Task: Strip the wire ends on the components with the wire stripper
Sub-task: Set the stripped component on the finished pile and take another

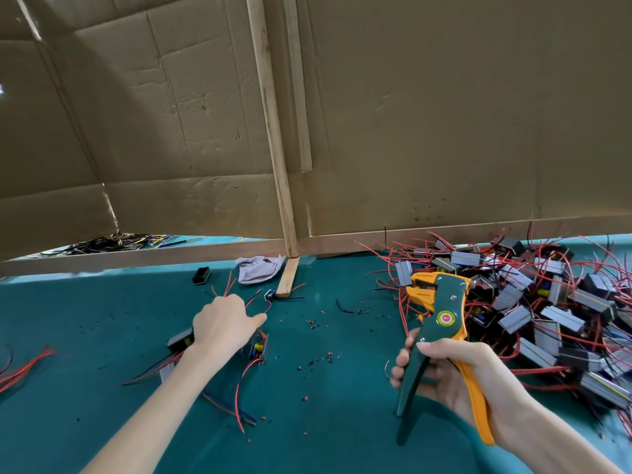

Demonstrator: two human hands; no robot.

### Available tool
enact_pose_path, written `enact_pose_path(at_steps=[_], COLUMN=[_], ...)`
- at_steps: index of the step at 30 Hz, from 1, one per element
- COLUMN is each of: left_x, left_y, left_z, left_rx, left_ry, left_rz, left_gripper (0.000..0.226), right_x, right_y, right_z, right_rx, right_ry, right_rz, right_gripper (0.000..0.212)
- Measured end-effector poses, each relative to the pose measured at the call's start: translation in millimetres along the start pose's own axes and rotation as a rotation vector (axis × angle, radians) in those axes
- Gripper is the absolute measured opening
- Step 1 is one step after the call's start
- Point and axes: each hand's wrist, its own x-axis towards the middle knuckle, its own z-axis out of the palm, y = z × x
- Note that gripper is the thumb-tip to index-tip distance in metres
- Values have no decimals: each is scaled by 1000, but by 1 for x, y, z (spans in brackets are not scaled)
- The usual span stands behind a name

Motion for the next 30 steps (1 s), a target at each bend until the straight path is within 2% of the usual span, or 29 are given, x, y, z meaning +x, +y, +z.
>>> enact_pose_path(at_steps=[3,6,9,12,15,19,22,25,28,30], left_x=[-3,-9,-15,-20,-18,-15,-17,-23,-25,-25], left_y=[10,21,34,53,71,87,92,91,85,78], left_z=[7,10,1,-17,-38,-60,-64,-57,-47,-42], left_rx=[-121,-325,-738,-1197,-1453,-1641,-1666,-1429,-1203,-1075], left_ry=[14,58,56,-26,-8,-56,-153,-251,-515,-736], left_rz=[7,94,242,301,295,272,367,594,757,797], left_gripper=[40,23,22,9,14,15,12,12,11,10], right_x=[-2,-4,-6,-7,-6,-6,-6,-6,-7,-8], right_y=[-2,-3,-4,-3,-3,-4,-4,-5,-8,-9], right_z=[3,6,7,6,5,5,6,5,5,4], right_rx=[-7,14,22,15,17,19,26,42,50,50], right_ry=[8,4,-5,-17,-28,-49,-47,-33,-31,-31], right_rz=[-1,2,-2,0,1,-8,-11,-22,-36,-48], right_gripper=[21,21,19,16,15,19,19,14,19,32])
